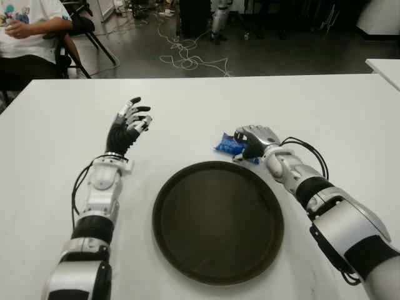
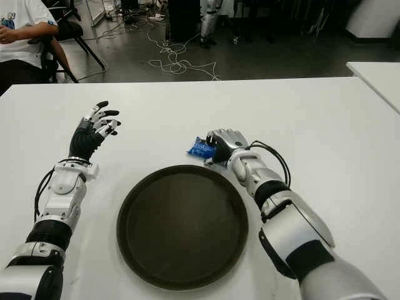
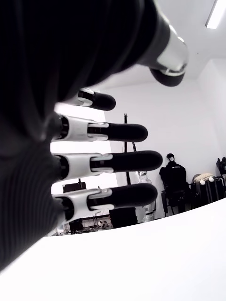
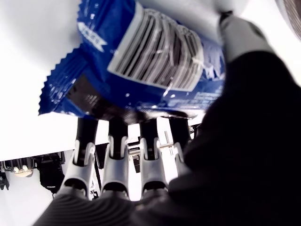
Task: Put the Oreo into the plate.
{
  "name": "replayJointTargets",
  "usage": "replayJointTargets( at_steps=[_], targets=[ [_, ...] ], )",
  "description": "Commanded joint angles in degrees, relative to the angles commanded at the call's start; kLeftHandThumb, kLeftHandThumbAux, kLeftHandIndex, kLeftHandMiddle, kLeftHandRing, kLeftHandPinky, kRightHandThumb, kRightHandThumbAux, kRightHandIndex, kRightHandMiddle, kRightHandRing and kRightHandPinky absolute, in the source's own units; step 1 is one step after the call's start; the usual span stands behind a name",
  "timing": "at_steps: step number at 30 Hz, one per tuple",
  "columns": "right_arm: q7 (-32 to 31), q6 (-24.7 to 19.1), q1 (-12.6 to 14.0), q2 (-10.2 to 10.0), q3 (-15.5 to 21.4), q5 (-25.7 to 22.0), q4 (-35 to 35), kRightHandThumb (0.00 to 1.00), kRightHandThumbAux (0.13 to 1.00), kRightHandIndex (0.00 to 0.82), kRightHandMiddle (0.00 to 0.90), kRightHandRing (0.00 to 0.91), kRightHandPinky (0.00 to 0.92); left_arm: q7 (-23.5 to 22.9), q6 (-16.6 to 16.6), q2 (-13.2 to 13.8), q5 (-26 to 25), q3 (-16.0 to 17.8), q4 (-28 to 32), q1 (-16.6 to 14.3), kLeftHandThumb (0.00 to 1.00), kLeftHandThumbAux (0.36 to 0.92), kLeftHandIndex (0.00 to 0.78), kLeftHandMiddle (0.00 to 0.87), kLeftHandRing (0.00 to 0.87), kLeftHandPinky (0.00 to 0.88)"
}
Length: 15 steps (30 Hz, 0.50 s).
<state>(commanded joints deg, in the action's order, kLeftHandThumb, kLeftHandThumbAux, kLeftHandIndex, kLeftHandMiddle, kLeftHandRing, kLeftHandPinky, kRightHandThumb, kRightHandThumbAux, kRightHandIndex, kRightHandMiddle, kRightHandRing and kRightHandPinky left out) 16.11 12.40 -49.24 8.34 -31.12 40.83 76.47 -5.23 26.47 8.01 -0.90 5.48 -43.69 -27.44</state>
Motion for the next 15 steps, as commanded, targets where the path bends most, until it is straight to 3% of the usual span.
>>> replayJointTargets(
  at_steps=[5, 6, 7, 9, 15],
  targets=[
    [0.4, -0.2, -0.2, 0.1, -0.7, 0.8, 0.0, 0.211, 0.809, 0.549, 0.662, 0.653, 0.643, -0.1, 0.1, 0.0, -0.1, 0.0, 0.2, 0.1, 0.273, 0.619, 0.147, 0.282, 0.331, 0.409],
    [0.5, -0.3, -0.2, 0.2, -1.0, 1.1, 0.0, 0.382, 0.781, 0.506, 0.661, 0.651, 0.638, -0.2, 0.1, -0.1, -0.2, 0.0, 0.3, 0.1, 0.275, 0.617, 0.147, 0.283, 0.332, 0.409],
    [0.6, -0.3, -0.3, 0.2, -1.2, 1.2, 0.0, 0.492, 0.763, 0.478, 0.66, 0.65, 0.634, -0.2, 0.1, -0.1, -0.2, 0.0, 0.3, 0.2, 0.276, 0.616, 0.147, 0.284, 0.332, 0.409],
    [0.9, -0.3, -0.3, 0.3, -1.5, 1.4, 0.0, 0.587, 0.747, 0.454, 0.658, 0.649, 0.631, -0.3, 0.1, -0.1, -0.3, 0.0, 0.5, 0.2, 0.276, 0.614, 0.147, 0.284, 0.333, 0.41],
    [1.0, -0.5, -0.7, 0.4, -2.2, 1.6, -0.1, 0.685, 0.731, 0.426, 0.552, 0.559, 0.543, -0.4, -0.4, -0.1, -0.5, 0.1, 0.9, 0.4, 0.278, 0.609, 0.144, 0.286, 0.336, 0.411]
  ],
)
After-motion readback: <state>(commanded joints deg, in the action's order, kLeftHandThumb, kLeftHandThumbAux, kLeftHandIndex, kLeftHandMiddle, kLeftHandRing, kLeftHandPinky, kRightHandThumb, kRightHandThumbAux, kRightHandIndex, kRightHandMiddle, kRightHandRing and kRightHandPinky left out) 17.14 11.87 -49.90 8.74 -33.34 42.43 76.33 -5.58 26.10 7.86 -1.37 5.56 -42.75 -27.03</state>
